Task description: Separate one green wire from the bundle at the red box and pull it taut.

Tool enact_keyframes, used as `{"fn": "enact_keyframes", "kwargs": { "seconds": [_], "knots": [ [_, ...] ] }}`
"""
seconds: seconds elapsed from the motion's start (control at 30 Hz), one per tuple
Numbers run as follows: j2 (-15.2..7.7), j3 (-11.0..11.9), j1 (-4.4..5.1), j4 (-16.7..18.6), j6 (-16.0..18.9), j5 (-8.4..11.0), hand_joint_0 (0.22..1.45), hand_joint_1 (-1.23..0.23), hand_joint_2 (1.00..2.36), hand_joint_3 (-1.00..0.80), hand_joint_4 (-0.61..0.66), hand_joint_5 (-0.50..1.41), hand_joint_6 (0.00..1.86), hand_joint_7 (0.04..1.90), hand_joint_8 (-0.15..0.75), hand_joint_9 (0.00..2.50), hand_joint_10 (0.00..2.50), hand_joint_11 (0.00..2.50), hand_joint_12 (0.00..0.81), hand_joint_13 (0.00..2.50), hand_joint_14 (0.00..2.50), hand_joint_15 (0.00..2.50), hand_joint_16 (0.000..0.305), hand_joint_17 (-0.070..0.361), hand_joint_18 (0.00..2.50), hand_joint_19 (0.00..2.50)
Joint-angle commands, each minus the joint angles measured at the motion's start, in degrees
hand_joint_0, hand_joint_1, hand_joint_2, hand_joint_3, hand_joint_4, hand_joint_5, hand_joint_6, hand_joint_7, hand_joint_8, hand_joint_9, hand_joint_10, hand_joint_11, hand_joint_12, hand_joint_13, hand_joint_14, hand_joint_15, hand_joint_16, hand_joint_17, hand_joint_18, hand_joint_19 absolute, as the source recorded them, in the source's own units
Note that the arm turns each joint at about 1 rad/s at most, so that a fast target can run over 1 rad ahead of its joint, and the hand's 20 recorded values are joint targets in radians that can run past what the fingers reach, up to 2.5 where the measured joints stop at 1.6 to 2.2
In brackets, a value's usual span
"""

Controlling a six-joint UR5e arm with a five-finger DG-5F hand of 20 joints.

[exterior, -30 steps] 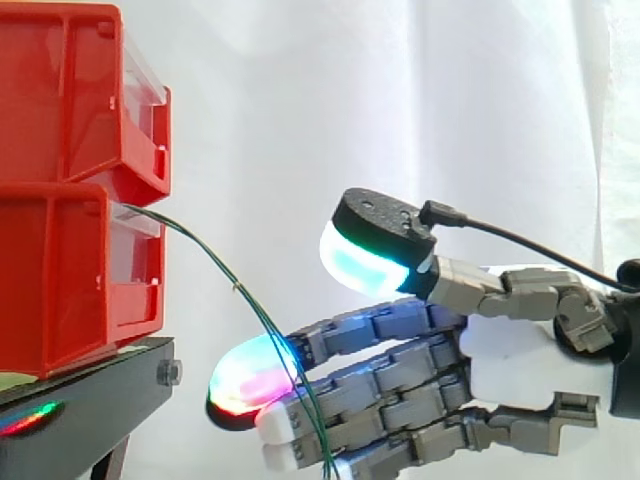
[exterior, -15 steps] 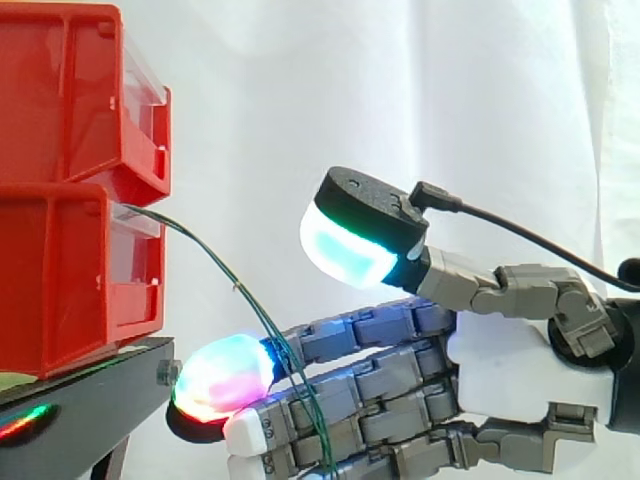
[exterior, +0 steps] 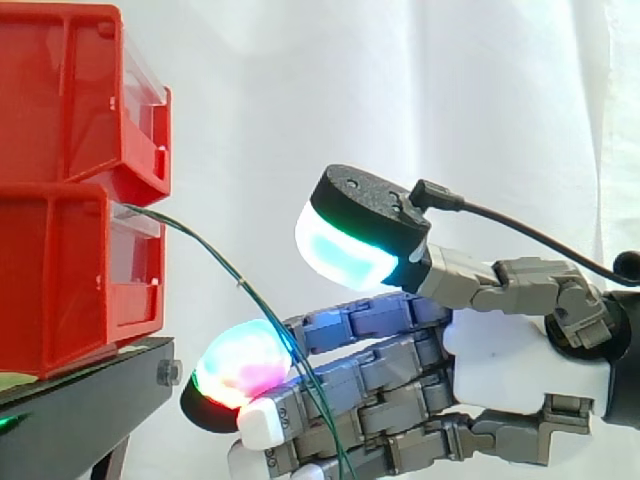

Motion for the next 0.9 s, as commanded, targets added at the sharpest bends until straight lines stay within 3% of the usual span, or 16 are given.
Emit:
{"fn": "enact_keyframes", "kwargs": {
  "seconds": [0.0,0.3,0.6,0.87],
  "knots": [
    [0.0,0.0,0.00,0.0,0.1,0.00,0.60,-0.60,1.01,-0.44,0.30,-0.11,0.50,1.13,0.296,0.81,0.01,0.24,0.348,0.70,0.01,0.23,0.047,0.107,0.62,0.40],
    [0.0,0.4,-0.70,-0.3,1.8,0.00,0.60,-0.58,1.01,-0.41,0.28,-0.10,0.50,1.20,0.296,0.83,0.01,0.26,0.350,0.72,0.01,0.25,0.048,0.108,0.64,0.42],
    [0.0,0.8,-1.05,-0.2,1.9,-0.79,0.63,-0.55,1.02,-0.35,0.22,-0.08,0.50,1.45,0.304,0.85,0.01,0.29,0.356,0.75,0.01,0.26,0.049,0.110,0.66,0.42],
    [0.0,1.2,-0.97,-0.3,1.3,-0.70,0.63,-0.61,1.02,-0.30,0.21,-0.15,0.75,1.13,0.311,0.85,0.01,0.38,0.366,0.76,0.01,0.28,0.050,0.112,0.69,0.44]
  ]
}}
